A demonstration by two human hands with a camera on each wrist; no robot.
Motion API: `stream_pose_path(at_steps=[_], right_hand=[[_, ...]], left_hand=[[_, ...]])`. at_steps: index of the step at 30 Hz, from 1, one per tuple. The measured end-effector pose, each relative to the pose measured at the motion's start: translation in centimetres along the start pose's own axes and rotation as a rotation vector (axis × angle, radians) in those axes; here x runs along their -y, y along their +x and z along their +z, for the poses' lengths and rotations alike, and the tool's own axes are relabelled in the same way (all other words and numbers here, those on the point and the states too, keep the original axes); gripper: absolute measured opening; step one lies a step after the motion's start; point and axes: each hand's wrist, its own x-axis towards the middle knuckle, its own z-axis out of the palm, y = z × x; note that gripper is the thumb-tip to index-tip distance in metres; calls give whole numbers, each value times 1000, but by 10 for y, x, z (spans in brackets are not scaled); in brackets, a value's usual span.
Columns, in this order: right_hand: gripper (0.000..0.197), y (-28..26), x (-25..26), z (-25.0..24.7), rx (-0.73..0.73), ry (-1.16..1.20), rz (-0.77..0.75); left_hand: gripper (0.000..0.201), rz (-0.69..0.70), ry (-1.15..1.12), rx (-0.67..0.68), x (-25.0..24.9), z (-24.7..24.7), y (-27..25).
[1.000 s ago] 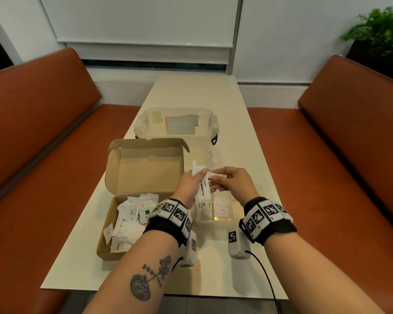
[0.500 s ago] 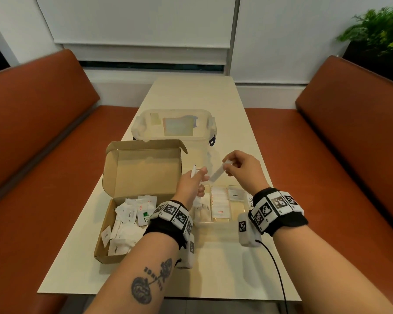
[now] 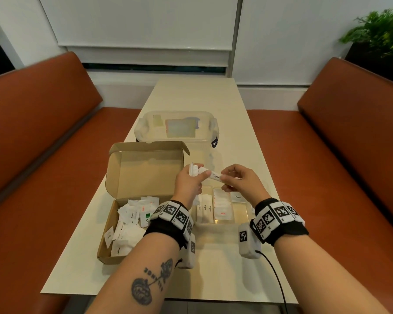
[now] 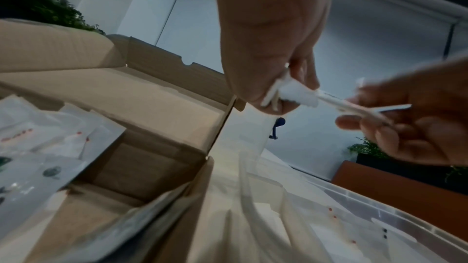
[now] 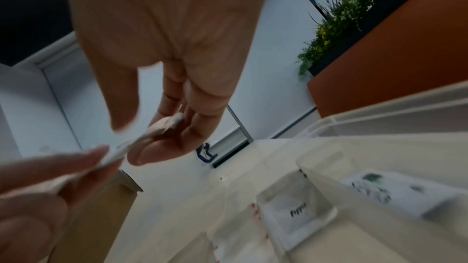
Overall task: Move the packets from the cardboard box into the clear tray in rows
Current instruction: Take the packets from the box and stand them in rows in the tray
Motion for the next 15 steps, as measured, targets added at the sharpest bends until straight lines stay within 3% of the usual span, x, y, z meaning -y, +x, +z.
stream_pose_path(at_steps=[3,11,15], right_hand=[[19,-1,-9,3,23,-91,29],[18,4,-4,9,0,-238,-48],[13,6,-6,15,-12,-265,2]], left_hand=[[15,29,-27,-20,-4,1,0],[10,4,1,52,-2,-1,0],[6,-8,16,8,3,-5,4]])
